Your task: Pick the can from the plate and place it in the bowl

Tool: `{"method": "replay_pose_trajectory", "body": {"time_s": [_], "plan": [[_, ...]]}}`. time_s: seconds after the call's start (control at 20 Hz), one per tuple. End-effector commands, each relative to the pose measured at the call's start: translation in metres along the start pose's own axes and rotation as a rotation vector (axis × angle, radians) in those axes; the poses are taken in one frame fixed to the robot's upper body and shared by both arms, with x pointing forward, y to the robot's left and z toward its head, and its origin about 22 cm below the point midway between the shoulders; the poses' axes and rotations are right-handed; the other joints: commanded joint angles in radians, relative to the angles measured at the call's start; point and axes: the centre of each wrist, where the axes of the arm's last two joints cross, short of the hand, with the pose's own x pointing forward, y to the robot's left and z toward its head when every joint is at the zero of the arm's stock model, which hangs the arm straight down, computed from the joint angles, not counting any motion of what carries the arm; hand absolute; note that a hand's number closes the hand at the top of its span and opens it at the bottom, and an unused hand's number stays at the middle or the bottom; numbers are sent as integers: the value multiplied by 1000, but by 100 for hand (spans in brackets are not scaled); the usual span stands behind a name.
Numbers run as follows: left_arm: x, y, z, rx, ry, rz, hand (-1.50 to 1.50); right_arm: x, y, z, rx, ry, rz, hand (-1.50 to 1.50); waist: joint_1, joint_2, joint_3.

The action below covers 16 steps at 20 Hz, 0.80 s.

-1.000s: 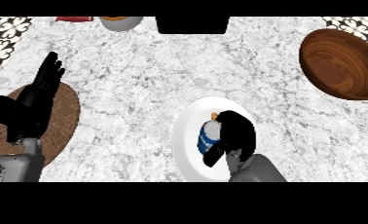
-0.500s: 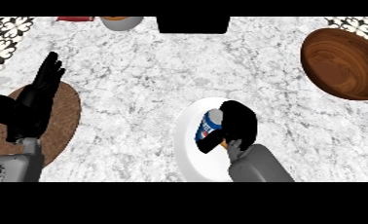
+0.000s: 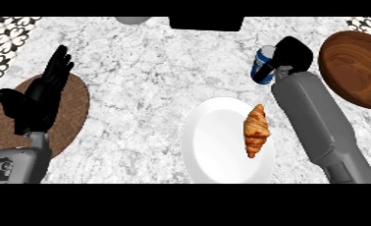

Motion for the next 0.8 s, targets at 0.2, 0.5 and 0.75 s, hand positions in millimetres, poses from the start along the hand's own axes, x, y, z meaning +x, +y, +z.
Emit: {"method": "replay_pose_trajectory", "body": {"time_s": [0.2, 0.5, 0.75], "plan": [[1, 3, -5, 9, 3, -5, 0, 42, -91, -6, -477, 69, -70, 150, -21, -11, -2], [-6, 12, 3, 18, 10, -9, 0, 47, -131, -10, -611, 115, -198, 150, -27, -17, -1], [-17, 17, 0, 50, 27, -6, 0, 26, -130, -31, -616, 149, -223, 150, -50, -18, -1]]}}
